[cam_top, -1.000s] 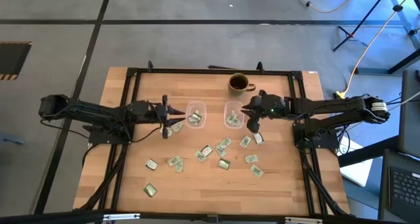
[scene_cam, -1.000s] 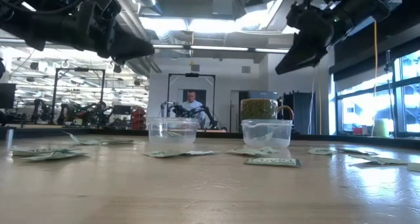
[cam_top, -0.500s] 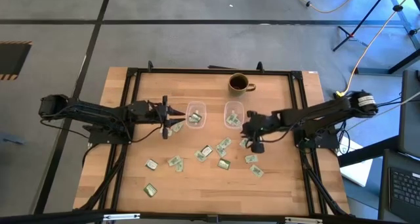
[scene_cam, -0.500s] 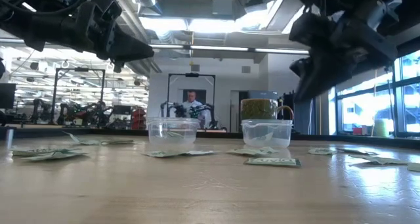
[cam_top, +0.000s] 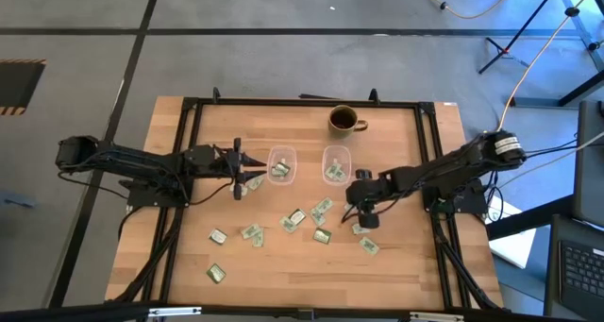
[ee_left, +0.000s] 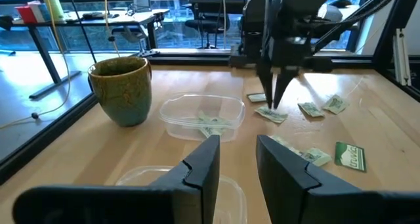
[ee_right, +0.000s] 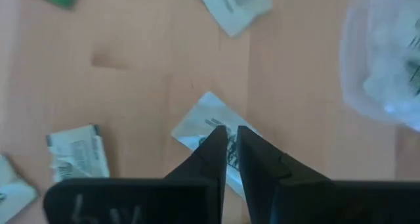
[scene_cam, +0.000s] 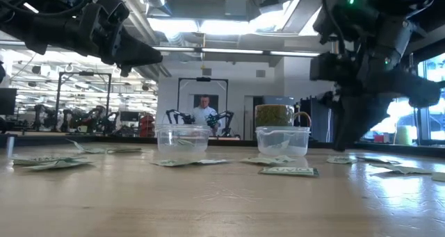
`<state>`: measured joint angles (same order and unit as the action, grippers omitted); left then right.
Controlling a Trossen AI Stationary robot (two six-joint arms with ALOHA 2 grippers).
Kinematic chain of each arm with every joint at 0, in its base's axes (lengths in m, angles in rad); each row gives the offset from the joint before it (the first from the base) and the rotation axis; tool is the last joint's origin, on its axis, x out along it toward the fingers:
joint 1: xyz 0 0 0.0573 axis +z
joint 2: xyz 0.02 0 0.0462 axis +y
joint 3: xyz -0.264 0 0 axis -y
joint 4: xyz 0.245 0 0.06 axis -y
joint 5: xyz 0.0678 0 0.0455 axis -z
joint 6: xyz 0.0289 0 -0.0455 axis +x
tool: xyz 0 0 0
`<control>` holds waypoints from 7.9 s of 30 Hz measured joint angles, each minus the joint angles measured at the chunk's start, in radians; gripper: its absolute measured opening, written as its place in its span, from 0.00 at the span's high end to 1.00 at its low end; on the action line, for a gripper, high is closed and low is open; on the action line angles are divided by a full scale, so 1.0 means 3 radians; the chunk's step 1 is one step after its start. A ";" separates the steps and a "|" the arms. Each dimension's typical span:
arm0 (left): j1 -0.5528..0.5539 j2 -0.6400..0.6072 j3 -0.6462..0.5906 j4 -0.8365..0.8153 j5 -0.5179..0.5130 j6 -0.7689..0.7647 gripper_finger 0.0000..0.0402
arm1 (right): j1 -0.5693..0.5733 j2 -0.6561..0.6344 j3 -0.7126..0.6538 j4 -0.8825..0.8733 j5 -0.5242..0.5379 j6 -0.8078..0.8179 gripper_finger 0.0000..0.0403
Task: Pick and place items into bin
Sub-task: Put the stevia packet into the right transparent bin
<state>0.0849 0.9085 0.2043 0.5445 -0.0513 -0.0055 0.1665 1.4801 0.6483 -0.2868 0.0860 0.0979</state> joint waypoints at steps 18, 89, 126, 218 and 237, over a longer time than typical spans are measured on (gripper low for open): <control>-0.0001 0.0000 0.0000 -0.0094 -0.0001 0.0000 0.76 | -0.0001 0.0375 0.0025 0.0042 0.0034 0.0002 0.90; -0.0001 0.0000 0.0000 -0.0110 -0.0001 0.0033 0.76 | -0.0010 0.0397 0.0184 -0.0159 0.0022 0.0259 0.86; -0.0001 0.0001 0.0000 -0.0110 -0.0001 0.0031 0.76 | -0.0335 0.0402 0.1311 -0.0964 0.0680 -0.0869 0.88; -0.0451 0.1487 0.1030 -0.2601 -0.0843 -0.0988 0.76 | -0.0489 -0.0685 0.0128 -0.0080 0.0669 -0.0089 0.57; -0.0449 0.1784 0.1040 -0.2565 -0.0893 -0.1074 0.83 | -0.0488 -0.0685 0.0128 -0.0082 0.0669 -0.0092 0.57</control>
<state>-0.0498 1.4437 0.5163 -0.2249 -0.3191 -0.3279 0.0200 1.2747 0.6868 -0.3115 0.2867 0.0704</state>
